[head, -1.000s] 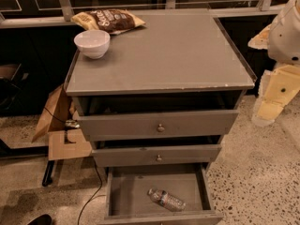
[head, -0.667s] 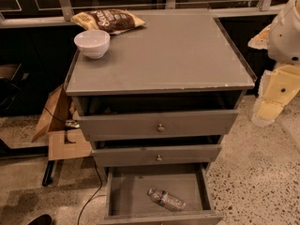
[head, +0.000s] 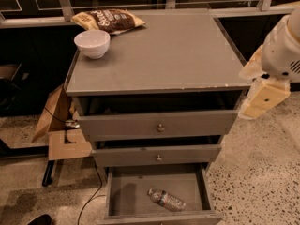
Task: Pick water bottle from bottom drawer and place on counter
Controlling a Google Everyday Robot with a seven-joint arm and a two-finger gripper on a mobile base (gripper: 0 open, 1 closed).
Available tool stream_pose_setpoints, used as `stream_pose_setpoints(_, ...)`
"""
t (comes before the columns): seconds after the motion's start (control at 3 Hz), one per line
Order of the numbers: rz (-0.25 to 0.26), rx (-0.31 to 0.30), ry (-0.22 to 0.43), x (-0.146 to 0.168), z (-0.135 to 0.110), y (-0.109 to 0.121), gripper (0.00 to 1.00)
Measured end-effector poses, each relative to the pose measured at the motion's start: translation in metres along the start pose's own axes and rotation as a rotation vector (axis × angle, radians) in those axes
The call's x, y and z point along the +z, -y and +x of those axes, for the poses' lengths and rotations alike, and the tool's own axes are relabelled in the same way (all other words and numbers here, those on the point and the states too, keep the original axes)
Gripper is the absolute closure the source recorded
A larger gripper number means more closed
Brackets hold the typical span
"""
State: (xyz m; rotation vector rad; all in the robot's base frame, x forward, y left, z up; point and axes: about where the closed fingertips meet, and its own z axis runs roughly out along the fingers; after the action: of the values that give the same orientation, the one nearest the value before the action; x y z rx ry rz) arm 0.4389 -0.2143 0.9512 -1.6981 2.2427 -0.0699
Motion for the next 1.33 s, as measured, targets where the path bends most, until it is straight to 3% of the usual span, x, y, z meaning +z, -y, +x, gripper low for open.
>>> stream_pose_setpoints(0.33,-0.034,0.060,0.017,0.048,0.007,-0.013,0.60)
stream_pose_setpoints(0.67,-0.050,0.163,0.017,0.114,0.018,-0.025,0.91)
stream_pose_setpoints(1.0,-0.042,0.154,0.019,0.108,0.017,-0.024,1.00)
stream_pose_setpoints(1.33,-0.042,0.154,0.019,0.108,0.017,-0.024,1.00)
